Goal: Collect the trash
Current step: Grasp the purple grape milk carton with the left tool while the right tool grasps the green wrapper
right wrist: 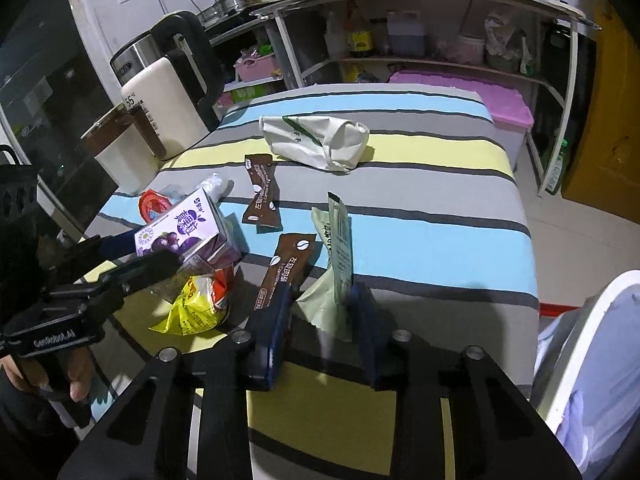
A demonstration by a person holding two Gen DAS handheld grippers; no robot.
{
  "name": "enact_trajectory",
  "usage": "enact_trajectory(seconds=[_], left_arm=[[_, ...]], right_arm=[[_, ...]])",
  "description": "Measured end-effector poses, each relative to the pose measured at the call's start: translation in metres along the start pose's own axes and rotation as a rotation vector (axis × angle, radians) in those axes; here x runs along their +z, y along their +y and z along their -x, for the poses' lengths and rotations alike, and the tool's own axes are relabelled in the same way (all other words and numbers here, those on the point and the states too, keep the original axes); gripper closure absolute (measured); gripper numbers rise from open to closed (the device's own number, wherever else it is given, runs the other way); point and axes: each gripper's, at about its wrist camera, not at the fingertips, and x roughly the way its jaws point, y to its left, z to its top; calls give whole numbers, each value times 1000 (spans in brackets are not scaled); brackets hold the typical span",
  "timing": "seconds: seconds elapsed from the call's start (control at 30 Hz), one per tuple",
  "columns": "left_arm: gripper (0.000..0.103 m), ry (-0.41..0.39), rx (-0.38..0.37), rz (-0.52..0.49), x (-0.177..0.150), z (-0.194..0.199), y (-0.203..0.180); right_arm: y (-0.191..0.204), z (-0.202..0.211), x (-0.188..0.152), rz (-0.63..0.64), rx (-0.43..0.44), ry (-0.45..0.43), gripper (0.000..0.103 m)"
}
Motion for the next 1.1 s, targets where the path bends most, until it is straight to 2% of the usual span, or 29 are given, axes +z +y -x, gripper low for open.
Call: enact_trajectory(seconds=[0.17,0.27,0.47,0.53,0.67,0.77,1.03,1.07,1.1], left_arm=[[37,3,0,-15,-1,0,-4],[42,7,16,-29,-2,0,-6],[44,-1,68,-77,-7,5,-19],[45,-12,67,-68,-8,8,-20],[45,-39,74,-44,-11,19,-23],[45,-55,75,-29,-14,27,-25],[45,-79,80,-11,-25,50,-29],[45,-81,80,-9,-26,51,-29],[45,-83,81,-7,-26,52,-28]], right_arm=[[0,5,-2,-2,-1,-6,74],[1,7,-3,-2,-2,-9,75],[1,14,-7,-6,1,-22,80],[1,17,-10,-10,4,-26,83],[2,26,-14,-9,6,-40,97],[4,33,-17,-7,7,-46,98],[9,47,-21,9,22,-61,99],[10,48,-21,21,16,-66,96],[11,49,-20,35,9,-72,88]])
